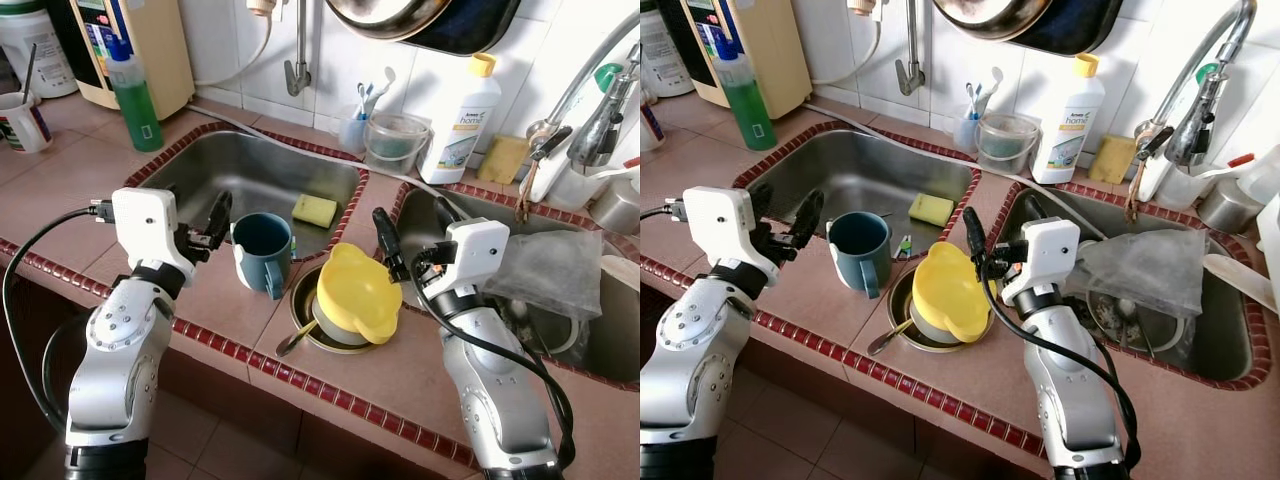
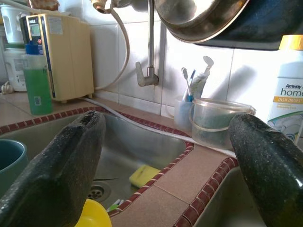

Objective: Kitchen organization

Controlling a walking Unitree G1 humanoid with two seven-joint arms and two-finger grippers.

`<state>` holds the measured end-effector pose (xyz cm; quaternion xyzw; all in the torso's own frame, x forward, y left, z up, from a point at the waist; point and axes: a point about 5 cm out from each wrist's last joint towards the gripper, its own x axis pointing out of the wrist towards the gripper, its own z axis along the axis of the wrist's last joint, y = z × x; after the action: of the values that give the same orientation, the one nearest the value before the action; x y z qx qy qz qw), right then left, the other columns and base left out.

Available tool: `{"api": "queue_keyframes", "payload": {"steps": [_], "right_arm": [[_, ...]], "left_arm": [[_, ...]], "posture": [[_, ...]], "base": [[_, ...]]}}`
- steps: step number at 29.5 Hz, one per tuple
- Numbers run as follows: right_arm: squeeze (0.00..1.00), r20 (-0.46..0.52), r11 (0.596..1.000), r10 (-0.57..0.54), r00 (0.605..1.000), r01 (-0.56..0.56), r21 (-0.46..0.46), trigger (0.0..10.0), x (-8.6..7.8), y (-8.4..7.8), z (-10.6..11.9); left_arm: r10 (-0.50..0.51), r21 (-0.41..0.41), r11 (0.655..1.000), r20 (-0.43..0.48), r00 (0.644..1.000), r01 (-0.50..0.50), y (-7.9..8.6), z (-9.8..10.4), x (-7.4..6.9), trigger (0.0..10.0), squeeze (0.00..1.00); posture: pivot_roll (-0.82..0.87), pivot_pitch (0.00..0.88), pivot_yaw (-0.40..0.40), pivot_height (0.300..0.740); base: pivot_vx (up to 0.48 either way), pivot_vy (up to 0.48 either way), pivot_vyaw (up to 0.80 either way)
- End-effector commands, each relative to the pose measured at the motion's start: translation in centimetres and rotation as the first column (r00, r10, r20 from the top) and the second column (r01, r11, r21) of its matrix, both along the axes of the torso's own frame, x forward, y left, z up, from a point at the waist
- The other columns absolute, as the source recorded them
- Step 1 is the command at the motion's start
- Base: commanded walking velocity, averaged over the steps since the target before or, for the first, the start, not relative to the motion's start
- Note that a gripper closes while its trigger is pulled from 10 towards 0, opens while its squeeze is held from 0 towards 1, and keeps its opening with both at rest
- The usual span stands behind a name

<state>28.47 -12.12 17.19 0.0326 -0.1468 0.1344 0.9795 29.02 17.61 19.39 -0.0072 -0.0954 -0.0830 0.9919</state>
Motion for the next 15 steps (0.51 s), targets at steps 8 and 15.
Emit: {"api": "queue_keyframes", "payload": {"steps": [8,15], "right_arm": [[0.00,0.009,1.000,0.005,1.000,-0.005,-0.007,10.0,0.0,-0.2,0.1],[0.00,-0.015,0.999,0.052,0.999,-0.052,-0.001,10.0,-0.5,0.1,-0.4]], "left_arm": [[-0.063,0.012,0.998,-0.009,0.998,0.063,-1.0,-0.2,-1.1,10.0,0.00],[-0.137,0.032,0.990,-0.056,0.989,0.139,-2.7,-1.7,-2.9,10.0,0.00]], "posture": [[-0.01,0.033,-0.035,0.740],[0.00,0.052,-0.041,0.740]], "base": [[0.000,0.000,0.00],[0.000,0.000,0.00]]}}
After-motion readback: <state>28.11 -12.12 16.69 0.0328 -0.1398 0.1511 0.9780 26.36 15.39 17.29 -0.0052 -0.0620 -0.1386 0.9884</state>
